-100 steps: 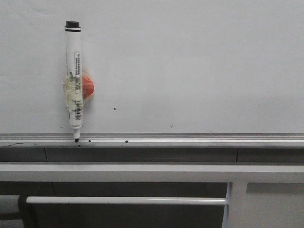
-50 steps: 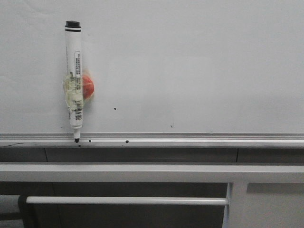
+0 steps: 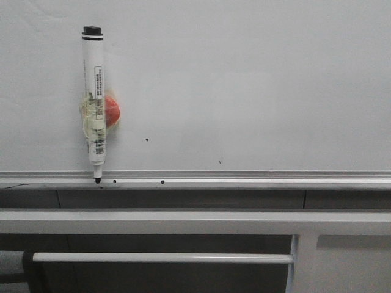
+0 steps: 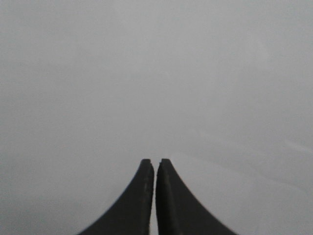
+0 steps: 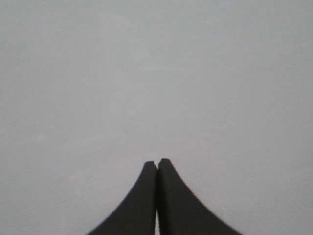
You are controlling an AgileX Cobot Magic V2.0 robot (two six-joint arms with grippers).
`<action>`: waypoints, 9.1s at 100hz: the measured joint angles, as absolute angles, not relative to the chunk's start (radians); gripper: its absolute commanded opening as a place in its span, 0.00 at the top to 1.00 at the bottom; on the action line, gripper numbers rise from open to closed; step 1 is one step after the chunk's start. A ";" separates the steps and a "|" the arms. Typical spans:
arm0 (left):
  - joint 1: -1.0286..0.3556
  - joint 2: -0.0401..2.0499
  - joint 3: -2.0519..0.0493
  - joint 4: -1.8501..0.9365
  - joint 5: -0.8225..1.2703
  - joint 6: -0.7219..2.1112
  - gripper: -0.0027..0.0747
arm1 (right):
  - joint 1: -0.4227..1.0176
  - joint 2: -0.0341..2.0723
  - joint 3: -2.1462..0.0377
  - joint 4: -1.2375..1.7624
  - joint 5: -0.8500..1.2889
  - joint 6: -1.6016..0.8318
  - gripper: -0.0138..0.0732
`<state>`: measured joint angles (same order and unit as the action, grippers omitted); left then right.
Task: Write number 1 on whiteboard
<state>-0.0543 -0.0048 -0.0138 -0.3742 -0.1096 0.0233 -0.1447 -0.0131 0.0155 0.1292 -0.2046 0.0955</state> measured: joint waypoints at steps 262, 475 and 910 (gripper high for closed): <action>-0.255 0.640 -0.273 -1.590 0.323 1.482 0.33 | -0.077 0.325 -0.519 0.268 0.855 0.027 0.90; -1.074 1.383 -0.179 -0.560 -0.959 -0.075 0.35 | -0.077 0.325 -0.519 0.272 0.857 0.027 0.90; -1.078 1.221 -0.686 0.195 0.366 0.308 0.39 | 0.556 1.081 -0.696 0.958 0.626 -1.059 0.92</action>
<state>-1.0782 1.2210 -0.6858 0.1948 0.3655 0.3076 0.5557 1.0814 -0.6960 0.9584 0.6255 -1.0593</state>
